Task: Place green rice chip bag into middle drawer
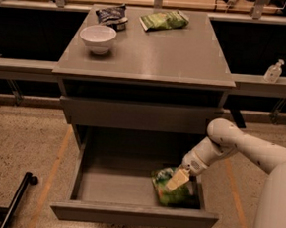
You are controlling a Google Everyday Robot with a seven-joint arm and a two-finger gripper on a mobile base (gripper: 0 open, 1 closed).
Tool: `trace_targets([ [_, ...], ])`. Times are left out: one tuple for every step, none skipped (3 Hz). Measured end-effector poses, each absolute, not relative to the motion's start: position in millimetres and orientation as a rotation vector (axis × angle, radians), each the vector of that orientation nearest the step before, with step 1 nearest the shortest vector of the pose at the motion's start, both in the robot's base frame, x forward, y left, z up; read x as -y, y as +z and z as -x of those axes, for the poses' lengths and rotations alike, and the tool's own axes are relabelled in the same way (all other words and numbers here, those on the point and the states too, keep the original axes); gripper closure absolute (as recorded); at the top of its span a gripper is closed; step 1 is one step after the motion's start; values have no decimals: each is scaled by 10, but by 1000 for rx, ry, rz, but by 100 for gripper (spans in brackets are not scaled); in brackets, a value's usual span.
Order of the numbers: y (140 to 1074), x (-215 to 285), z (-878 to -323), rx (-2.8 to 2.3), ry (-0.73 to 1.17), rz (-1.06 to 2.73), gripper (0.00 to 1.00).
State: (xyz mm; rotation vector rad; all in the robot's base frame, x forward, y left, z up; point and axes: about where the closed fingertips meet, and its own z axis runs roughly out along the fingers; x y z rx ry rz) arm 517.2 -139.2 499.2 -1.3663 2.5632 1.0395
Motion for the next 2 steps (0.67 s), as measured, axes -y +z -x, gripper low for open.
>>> trace_targets([
  [4983,1384,-5166,-2563,1042,1368,0],
  [4983,1384,-5166,-2564,1043,1368,0],
])
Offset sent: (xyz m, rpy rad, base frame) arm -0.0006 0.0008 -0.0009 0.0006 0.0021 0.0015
